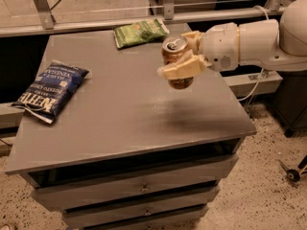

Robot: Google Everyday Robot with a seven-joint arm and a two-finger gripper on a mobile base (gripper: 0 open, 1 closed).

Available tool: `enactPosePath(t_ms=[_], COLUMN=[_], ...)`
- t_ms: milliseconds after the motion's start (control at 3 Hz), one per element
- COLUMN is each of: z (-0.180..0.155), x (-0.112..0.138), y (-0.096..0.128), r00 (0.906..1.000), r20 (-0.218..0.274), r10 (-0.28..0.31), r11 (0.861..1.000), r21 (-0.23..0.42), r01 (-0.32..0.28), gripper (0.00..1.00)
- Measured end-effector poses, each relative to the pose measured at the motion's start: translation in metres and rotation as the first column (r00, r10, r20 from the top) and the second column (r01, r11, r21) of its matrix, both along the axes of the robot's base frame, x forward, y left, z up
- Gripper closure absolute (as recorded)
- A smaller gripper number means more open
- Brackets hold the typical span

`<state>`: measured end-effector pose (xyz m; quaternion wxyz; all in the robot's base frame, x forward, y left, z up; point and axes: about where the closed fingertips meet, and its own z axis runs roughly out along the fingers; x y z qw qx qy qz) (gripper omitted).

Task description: Move orange can near green jalapeno chip bag

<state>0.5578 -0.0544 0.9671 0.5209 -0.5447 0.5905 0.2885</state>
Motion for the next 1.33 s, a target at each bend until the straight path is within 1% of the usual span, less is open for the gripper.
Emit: enactPosePath(t_ms=[333, 667, 1000, 1333], z=[0.001, 0.006, 0.007, 0.010], x=[0.004, 0.029, 0.083, 0.133], y=[0.002, 0.010, 0.015, 0.021], r00=[1.0000, 0.9985, 0.9924, 0.9813], r20=[0.008, 0.051, 0.085, 0.109], r10=[-0.003, -0.021, -0.090, -0.159], r11=[1.000, 1.000, 0.995, 0.984], r21=[0.002, 0.011, 0.054, 0.102], r01=[0.003, 0.020, 0.085, 0.148], gripper=[1.00, 1.00, 1.00, 1.00])
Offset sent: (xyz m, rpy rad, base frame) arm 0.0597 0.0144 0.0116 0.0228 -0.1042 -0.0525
